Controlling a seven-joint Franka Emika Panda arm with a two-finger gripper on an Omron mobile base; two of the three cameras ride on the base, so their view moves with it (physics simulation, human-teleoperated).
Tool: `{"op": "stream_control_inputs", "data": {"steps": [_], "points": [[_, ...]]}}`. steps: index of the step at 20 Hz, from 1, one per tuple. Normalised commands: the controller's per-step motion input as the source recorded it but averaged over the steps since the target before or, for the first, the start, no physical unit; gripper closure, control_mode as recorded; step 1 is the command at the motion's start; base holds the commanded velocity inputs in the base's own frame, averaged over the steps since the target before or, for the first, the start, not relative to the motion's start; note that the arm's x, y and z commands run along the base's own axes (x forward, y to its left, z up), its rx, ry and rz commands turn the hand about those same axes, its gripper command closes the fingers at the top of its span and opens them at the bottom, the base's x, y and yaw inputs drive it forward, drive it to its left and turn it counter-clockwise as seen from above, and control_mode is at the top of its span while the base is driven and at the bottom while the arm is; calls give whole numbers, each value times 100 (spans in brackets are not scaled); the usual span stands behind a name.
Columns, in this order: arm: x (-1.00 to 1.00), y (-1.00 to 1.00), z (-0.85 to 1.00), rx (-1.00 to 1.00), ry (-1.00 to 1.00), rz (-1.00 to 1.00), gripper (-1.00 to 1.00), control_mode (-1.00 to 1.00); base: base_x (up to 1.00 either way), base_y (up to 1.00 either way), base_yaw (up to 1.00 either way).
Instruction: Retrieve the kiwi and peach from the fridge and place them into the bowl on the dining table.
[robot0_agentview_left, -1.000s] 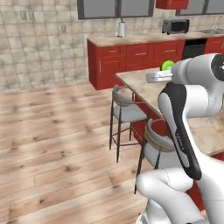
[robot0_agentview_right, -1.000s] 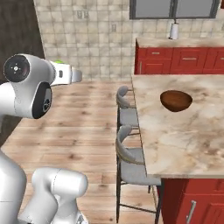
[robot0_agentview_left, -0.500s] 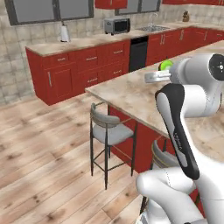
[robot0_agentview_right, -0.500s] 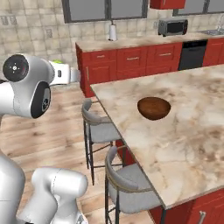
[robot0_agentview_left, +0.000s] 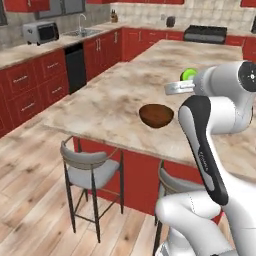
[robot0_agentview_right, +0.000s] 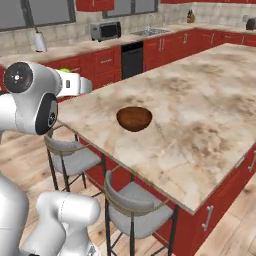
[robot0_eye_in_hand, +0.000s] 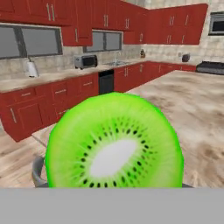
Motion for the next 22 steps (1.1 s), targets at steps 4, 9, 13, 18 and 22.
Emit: {"op": "stream_control_inputs", "data": {"steps": [4, 9, 13, 18, 22], "points": [[0, 0, 0, 0, 0, 0, 100, 100, 91, 100, -64], [0, 0, 0, 0, 0, 0, 100, 100, 75, 100, -60], [0, 0, 0, 0, 0, 0, 100, 100, 66, 100, -58], [0, 0, 0, 0, 0, 0, 100, 100, 53, 91, -48], [0, 0, 0, 0, 0, 0, 100, 100, 39, 25, -16]]}}
